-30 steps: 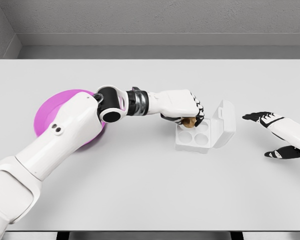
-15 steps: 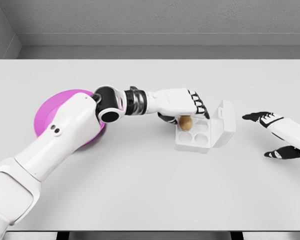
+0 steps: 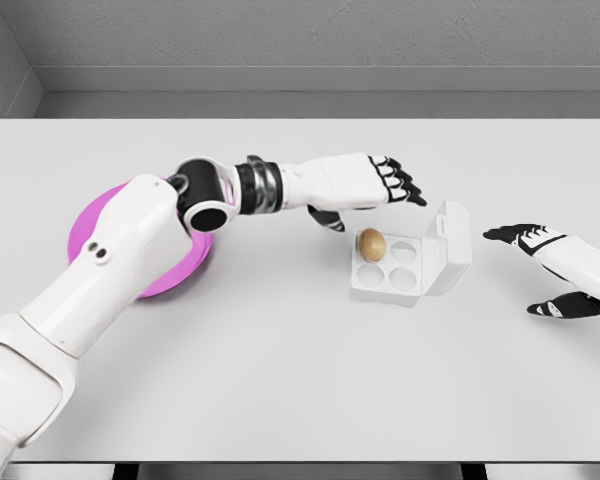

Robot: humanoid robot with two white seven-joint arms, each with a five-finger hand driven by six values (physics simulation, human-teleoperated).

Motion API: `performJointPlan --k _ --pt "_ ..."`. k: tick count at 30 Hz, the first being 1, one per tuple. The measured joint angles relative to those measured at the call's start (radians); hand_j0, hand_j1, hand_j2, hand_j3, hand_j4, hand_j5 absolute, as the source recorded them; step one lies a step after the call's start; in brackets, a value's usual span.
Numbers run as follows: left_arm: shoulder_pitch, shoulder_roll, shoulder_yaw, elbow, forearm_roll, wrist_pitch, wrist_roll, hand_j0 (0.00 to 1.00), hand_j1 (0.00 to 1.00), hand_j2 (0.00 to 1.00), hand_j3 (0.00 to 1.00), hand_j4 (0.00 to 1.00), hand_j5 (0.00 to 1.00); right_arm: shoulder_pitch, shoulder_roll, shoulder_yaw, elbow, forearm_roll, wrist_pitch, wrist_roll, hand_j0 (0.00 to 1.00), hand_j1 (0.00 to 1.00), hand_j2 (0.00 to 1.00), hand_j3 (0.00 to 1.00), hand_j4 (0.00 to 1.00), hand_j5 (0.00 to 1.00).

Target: Pack egg into the box and close the box lid

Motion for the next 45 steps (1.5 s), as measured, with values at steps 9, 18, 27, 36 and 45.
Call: performJointPlan --k 9,18,27,36,45 --pt "0.017 0.16 0.043 -0.097 0.102 0.0 0.003 1.0 1.0 1.0 1.0 1.0 1.0 0.002 0.011 0.001 -0.002 0.002 -0.001 0.0 1.0 1.0 1.0 1.0 1.0 1.0" --pt "0.158 0.429 0.1 -0.248 0.272 -0.001 0.003 1.0 1.0 1.0 1.0 1.0 1.0 0.003 0.016 0.0 -0.031 0.002 -0.002 0.001 1.0 1.0 1.0 1.0 1.0 1.0" --pt "0.344 0.633 0.297 -0.397 0.466 -0.001 0.025 1.0 1.0 1.0 1.0 1.0 1.0 0.002 0.016 0.0 -0.036 0.003 -0.003 0.002 1.0 1.0 1.0 1.0 1.0 1.0" --pt "0.595 0.618 0.5 -0.388 0.52 -0.001 0.039 1.0 1.0 1.0 1.0 1.0 1.0 0.002 0.016 0.001 -0.048 0.002 -0.007 0.016 1.0 1.0 1.0 1.0 1.0 1.0" --pt "0.692 0.506 0.694 -0.347 0.535 0.0 0.038 1.0 1.0 1.0 1.0 1.0 1.0 0.0 0.015 -0.001 -0.082 0.001 -0.009 0.05 1.0 1.0 1.0 1.0 1.0 1.0"
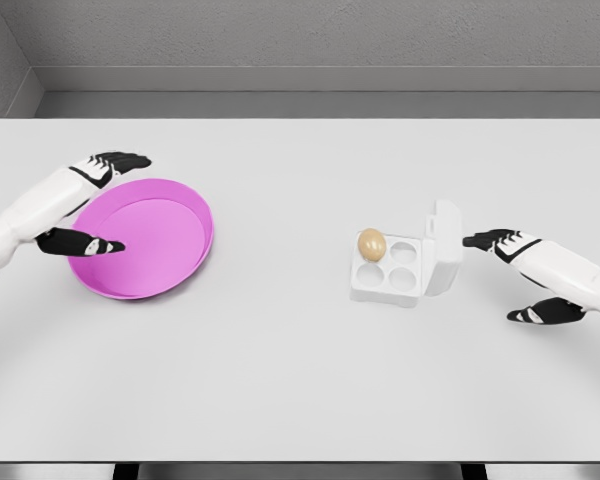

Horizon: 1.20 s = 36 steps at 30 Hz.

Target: Pack egg into the box and close the box lid

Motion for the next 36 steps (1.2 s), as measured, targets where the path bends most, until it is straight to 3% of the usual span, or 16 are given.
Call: performJointPlan --k 11,36 --pt "0.045 -0.077 0.134 0.031 0.0 0.0 -0.005 1.0 1.0 1.0 1.0 1.0 1.0 -0.003 -0.002 -0.003 -0.038 -0.001 -0.001 0.003 1.0 1.0 1.0 1.0 1.0 1.0" --pt "0.045 -0.087 0.18 0.044 0.001 0.0 -0.008 1.0 1.0 1.0 1.0 1.0 1.0 -0.032 0.038 0.025 -0.07 0.0 -0.055 0.046 1.0 1.0 1.0 1.0 1.0 1.0"
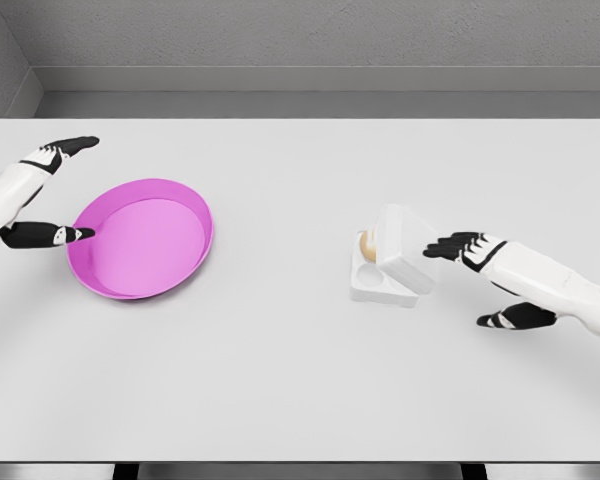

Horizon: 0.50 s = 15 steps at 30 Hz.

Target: Pack egg into the box and close the box lid

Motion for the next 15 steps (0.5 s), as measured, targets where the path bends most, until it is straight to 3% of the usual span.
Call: performJointPlan --k 5,13,15 --pt "0.002 0.0 0.001 0.0 0.0 0.0 0.0 1.0 1.0 1.0 1.0 1.0 1.0 -0.043 -0.001 0.009 0.0 -0.001 -0.004 0.0 1.0 1.0 1.0 1.0 1.0 1.0" --pt "0.002 0.0 0.003 0.0 0.0 0.0 0.0 1.0 1.0 1.0 1.0 1.0 1.0 -0.044 -0.012 -0.013 0.0 -0.003 -0.024 0.0 1.0 1.0 1.0 1.0 1.0 1.0" --pt "0.028 0.0 0.016 0.001 -0.001 0.0 0.0 1.0 1.0 1.0 1.0 1.0 1.0 -0.029 -0.016 -0.024 0.0 -0.003 -0.03 -0.001 1.0 1.0 1.0 1.0 1.0 1.0"
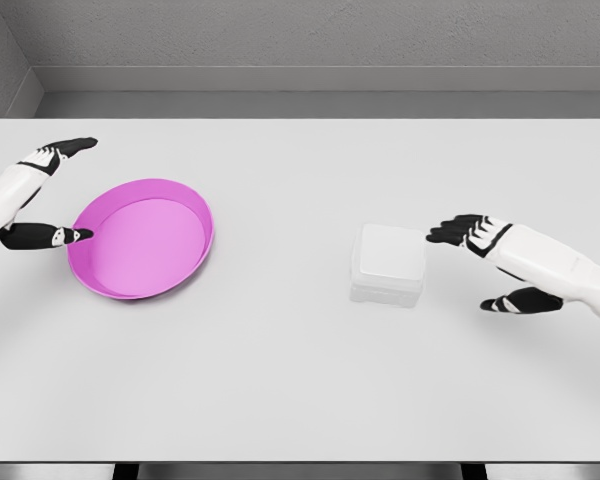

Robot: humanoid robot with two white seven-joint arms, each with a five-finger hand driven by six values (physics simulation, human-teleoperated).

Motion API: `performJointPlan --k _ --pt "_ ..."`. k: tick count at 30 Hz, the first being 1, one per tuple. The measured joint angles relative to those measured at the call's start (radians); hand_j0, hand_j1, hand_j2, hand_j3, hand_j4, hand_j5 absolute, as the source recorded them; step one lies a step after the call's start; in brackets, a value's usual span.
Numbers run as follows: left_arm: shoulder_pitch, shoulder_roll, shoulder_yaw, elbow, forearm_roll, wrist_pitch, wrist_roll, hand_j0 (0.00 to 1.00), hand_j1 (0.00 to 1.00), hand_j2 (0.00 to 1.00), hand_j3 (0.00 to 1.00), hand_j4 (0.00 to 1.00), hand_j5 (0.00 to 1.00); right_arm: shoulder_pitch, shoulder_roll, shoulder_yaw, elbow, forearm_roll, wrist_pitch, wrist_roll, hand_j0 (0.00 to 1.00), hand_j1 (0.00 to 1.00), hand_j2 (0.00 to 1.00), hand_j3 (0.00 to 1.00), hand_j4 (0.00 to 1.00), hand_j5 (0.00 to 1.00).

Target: Pack egg into the box and close the box lid

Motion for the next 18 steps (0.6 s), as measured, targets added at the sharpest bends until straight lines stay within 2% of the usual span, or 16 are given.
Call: performJointPlan --k 6,18 --pt "0.009 0.002 0.058 0.014 -0.003 0.0 0.0 1.0 1.0 1.0 1.0 1.0 1.0 0.009 -0.011 -0.037 0.005 -0.002 -0.007 -0.001 1.0 1.0 1.0 1.0 1.0 1.0" --pt "0.011 -0.002 0.057 0.017 -0.015 0.0 0.0 1.0 1.0 1.0 1.0 1.0 1.0 0.032 -0.022 -0.077 0.01 -0.004 -0.008 -0.001 1.0 1.0 1.0 1.0 1.0 1.0"
